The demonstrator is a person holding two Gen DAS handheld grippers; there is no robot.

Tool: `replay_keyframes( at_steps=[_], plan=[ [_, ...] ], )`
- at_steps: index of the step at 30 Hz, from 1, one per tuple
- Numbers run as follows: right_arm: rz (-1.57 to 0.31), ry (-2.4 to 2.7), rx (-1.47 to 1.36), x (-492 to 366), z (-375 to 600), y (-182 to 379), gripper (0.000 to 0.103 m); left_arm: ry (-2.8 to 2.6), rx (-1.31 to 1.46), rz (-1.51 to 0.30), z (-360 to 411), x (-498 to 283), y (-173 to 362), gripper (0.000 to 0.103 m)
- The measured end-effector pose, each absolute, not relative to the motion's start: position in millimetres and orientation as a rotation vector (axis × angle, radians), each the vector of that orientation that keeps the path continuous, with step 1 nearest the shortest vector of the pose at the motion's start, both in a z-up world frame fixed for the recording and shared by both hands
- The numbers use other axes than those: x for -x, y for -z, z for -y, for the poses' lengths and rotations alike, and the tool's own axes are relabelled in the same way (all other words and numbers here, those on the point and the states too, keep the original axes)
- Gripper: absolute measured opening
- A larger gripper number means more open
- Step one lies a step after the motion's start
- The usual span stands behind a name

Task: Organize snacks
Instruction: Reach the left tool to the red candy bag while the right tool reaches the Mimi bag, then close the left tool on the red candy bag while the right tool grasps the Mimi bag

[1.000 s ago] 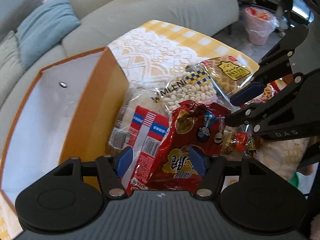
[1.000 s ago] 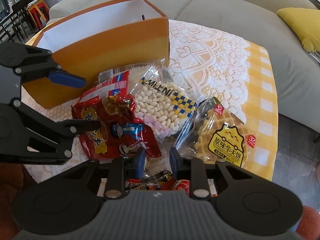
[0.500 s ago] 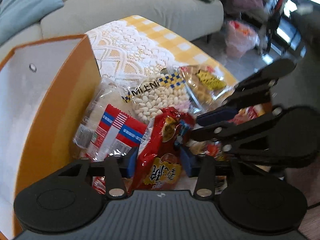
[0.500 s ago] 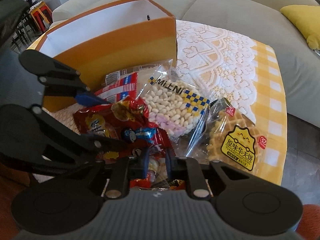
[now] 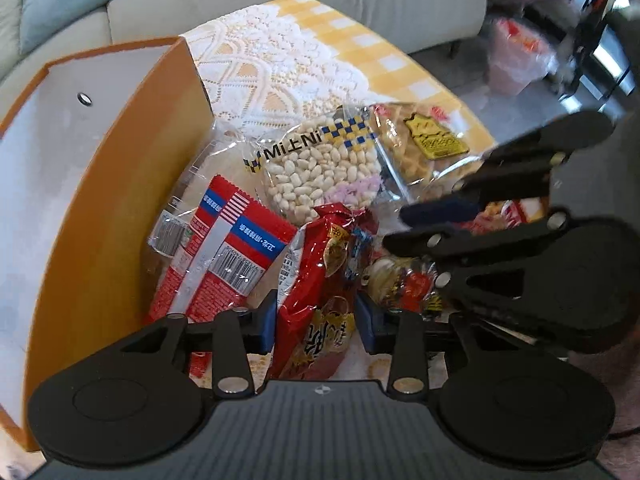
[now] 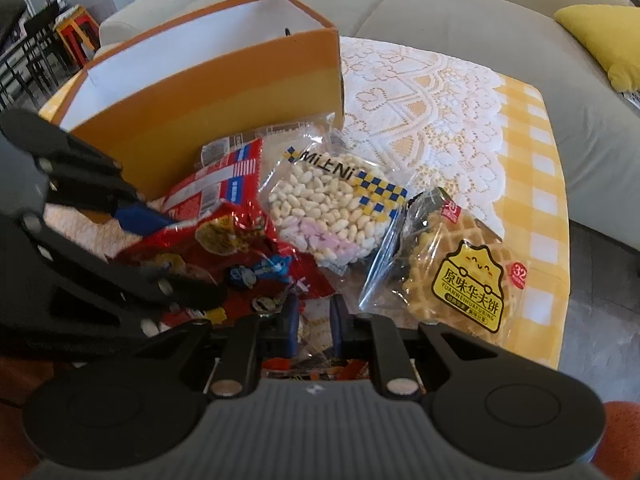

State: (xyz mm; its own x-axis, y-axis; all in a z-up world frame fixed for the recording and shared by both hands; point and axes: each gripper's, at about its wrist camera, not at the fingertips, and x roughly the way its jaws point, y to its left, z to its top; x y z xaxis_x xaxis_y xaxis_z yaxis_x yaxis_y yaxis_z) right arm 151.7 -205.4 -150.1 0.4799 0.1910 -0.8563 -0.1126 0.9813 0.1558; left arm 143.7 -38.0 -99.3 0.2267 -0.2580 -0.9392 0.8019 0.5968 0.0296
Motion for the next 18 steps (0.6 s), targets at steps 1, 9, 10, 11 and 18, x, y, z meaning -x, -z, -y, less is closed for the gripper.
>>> replay_keyframes(
  at_steps=[1,9,10,11,18],
  plan=[
    [-1.048,-0.182,-0.075,-150.8,205.4,148.6,0.014,0.772,-0.596,-1.107,38.4,-140.2,98.2,0.036],
    [-1.015,-0.166,-0.074,-137.6,211.1,137.1,0.024,0.668,-0.449,-1.132,28.6,-129.8,88.4,0.03],
    [-1.013,-0.164,-0.074,-134.6,212.5,136.6,0.026,0.656,-0.414,-1.139,25.0,-128.7,87.1,0.03],
    [-1.014,-0.16,-0.075,-131.9,214.5,136.3,0.029,0.643,-0.384,-1.144,22.7,-127.3,85.5,0.029],
    [-1.066,-0.147,-0.128,-112.4,227.2,137.1,0.043,0.551,-0.187,-1.186,5.1,-110.9,81.3,0.029]
  ],
)
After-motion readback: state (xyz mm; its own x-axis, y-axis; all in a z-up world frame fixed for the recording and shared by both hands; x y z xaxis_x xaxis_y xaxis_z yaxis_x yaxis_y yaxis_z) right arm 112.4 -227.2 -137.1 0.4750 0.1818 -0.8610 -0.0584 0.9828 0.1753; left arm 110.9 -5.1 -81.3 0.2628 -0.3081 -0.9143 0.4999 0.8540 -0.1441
